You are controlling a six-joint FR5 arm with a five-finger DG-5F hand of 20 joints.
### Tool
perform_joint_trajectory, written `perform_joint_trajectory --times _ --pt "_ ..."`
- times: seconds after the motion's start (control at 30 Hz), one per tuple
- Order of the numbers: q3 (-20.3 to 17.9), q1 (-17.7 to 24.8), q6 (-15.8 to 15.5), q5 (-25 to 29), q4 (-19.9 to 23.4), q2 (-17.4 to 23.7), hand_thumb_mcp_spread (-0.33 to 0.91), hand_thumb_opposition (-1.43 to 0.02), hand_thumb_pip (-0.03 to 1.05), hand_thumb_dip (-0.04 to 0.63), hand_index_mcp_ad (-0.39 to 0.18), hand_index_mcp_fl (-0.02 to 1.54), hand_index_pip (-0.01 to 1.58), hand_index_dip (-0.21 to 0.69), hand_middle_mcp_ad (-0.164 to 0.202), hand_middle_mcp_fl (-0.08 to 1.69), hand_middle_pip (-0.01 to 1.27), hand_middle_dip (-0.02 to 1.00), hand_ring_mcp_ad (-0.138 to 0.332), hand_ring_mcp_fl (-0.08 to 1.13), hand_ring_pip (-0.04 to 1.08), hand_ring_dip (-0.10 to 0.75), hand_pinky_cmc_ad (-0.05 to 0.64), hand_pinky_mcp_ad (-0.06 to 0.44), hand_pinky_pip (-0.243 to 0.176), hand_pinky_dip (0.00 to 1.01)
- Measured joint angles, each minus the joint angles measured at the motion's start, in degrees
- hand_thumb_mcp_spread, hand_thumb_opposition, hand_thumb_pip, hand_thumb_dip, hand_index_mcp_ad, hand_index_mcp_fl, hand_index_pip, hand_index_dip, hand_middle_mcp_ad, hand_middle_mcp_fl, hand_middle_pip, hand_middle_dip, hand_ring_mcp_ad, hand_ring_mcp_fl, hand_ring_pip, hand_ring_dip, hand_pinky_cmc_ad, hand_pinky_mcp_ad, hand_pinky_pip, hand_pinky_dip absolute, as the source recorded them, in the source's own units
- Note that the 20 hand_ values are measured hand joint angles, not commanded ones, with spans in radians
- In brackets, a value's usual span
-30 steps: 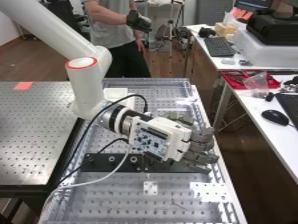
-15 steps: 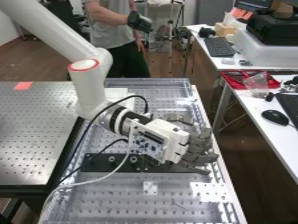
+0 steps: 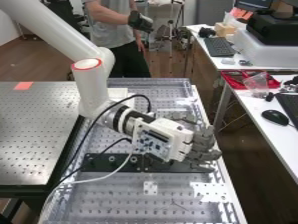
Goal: Grab the chopstick and place it in the clear container
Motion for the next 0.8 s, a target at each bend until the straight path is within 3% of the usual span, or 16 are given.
perform_joint_trajectory --times 0.03,0.5,0.8 --pt "0.0 0.0 0.0 0.1 0.0 -0.1 0.6 -0.82 0.67 0.307 0.012 0.07 1.52 0.087 0.075 0.39 0.91 0.72 0.084 0.5 0.08 0.548 0.36 0.159 0.042 0.18" --pt "0.9 -0.3 0.3 0.2 -0.1 -0.8 0.61 -0.83 0.63 0.309 -0.005 0.22 1.52 0.087 0.075 0.5 0.91 0.73 0.087 0.57 0.08 0.578 0.386 0.183 0.075 0.18" --pt "1.3 -0.5 0.2 0.0 -0.5 -0.8 0.61 -0.84 0.62 0.309 -0.012 0.25 1.52 0.087 0.058 0.53 0.9 0.74 0.066 0.6 0.08 0.581 0.403 0.185 0.086 0.18"
